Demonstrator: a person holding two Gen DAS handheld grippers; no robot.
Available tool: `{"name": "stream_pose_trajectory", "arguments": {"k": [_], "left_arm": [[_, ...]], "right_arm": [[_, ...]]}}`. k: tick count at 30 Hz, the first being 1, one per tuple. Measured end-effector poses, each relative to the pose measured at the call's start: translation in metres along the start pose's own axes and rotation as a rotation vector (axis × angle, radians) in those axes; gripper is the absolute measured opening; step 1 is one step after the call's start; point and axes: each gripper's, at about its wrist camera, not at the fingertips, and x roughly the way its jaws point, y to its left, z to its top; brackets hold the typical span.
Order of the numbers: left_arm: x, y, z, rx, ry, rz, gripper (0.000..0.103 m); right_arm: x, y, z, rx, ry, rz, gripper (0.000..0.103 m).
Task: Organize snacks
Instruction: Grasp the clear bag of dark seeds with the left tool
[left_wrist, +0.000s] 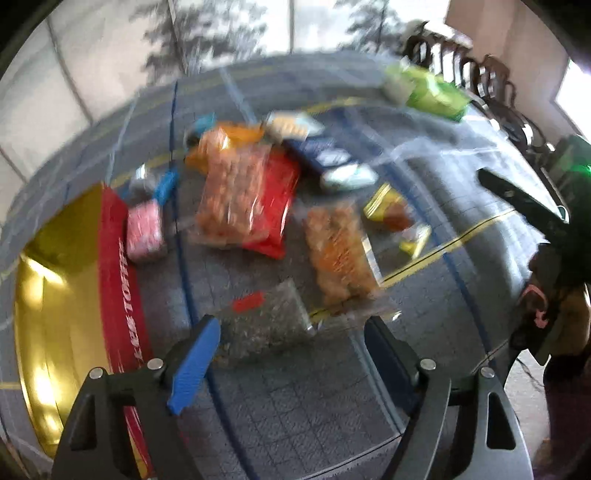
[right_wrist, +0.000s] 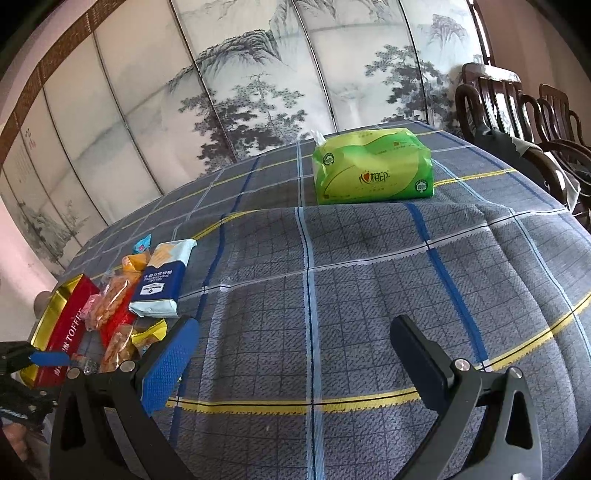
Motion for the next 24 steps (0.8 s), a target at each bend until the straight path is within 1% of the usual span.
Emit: {"name": "stream_pose_trajectory", "arguments": {"k": [1,3,6,10,13,14,15,17,20,24], "left_arm": [[-0.001,0.003,0.001,-0.001,-0.011,0.032,0.082],[-0.001,0.009,0.003,-0.012,-0.011,0.05,0.082],[0.005,0.02,0.005,-0.064,0.007,-0.005,0.082],[0.022,0.023,0.004,-0.08,0.06,-0.028,0.082],[0.023,0.026,0.003,-0.097,0.04,-0.048,0.082],[0.023,0.027,0.003,-0.105,0.035,-0.051,0.08],[0.022,0.028,0.002,-0.111,0.025,-0.042,0.073],[0.02,0.028,0.001,-0.109,0.011,-0.015,0.063],[0.018,0.029,-0.002,-0.108,-0.002,-0.016,0.06],[0.013,0.026,-0.009,-0.123,-0.04,0.013,0.06]], "right_arm": [[0.0,-0.001,0.0,0.0,0.001,0.001,0.103],[0.0,-0.001,0.0,0.0,0.0,0.001,0.103],[0.0,-0.001,0.0,-0.002,0.004,0.001,0.103],[0.0,-0.001,0.001,-0.001,0.005,0.004,0.103],[0.001,0.0,0.0,-0.001,0.01,0.004,0.103],[0.002,0.0,0.0,0.0,0.016,0.001,0.103],[0.003,0.0,0.0,0.003,0.022,0.0,0.103],[0.005,-0.001,0.001,0.006,0.026,0.0,0.103],[0.005,0.0,0.0,0.005,0.028,-0.002,0.103],[0.006,-0.002,0.0,0.006,0.03,-0.004,0.103]]}}
